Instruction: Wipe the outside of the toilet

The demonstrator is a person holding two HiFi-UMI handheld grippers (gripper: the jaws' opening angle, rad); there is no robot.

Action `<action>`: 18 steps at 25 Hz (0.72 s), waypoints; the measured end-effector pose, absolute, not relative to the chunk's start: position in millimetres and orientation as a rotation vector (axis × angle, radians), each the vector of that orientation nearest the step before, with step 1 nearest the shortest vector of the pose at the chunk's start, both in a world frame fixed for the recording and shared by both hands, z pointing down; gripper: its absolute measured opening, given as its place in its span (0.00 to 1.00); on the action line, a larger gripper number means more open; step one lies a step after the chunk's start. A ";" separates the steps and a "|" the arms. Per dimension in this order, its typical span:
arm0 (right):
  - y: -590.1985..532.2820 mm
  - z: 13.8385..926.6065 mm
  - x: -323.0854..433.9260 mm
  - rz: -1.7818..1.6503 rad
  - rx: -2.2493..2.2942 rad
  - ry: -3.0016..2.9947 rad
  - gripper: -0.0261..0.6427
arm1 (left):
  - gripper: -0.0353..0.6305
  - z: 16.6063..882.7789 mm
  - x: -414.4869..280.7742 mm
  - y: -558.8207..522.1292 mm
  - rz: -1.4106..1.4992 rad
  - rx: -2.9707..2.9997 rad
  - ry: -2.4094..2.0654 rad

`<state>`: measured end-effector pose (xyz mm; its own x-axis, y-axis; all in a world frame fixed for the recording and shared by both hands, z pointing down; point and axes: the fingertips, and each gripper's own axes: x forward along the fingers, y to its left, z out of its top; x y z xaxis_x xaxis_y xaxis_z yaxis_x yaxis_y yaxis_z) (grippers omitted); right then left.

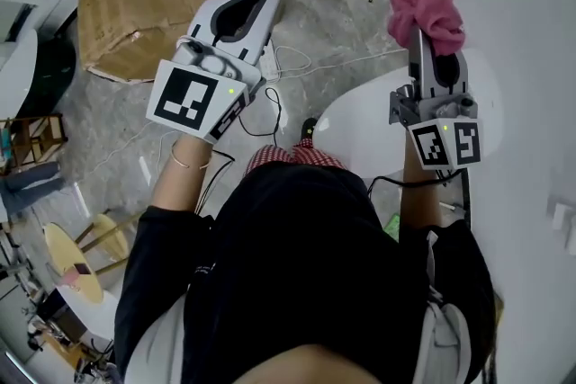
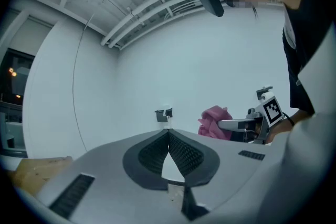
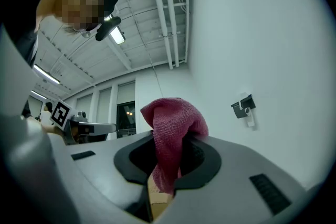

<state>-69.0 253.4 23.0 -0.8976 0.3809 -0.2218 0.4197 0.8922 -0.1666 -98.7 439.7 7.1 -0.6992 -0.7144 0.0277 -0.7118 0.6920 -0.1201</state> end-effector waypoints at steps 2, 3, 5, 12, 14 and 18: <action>248.5 23.2 -70.1 -0.302 0.585 2.874 0.15 | 0.06 1.8 -101.2 429.3 -0.196 -1.246 2.830; 247.2 22.5 -69.1 -0.298 0.574 2.872 0.15 | 0.06 -1.0 -101.9 424.7 -0.197 -1.262 2.813; 244.0 20.5 -65.7 -0.296 0.547 2.871 0.15 | 0.06 -3.6 -103.6 416.4 -0.193 -1.306 2.792; 232.4 28.2 -74.4 -0.285 0.440 2.904 0.15 | 0.06 -0.5 -129.0 393.5 -0.162 -1.453 2.734; 226.1 37.4 -75.1 -0.279 0.389 2.905 0.15 | 0.06 9.0 -135.6 385.6 -0.157 -1.491 2.708; 211.7 50.1 -77.0 -0.280 0.250 2.918 0.15 | 0.06 25.1 -150.2 366.3 -0.078 -1.617 2.652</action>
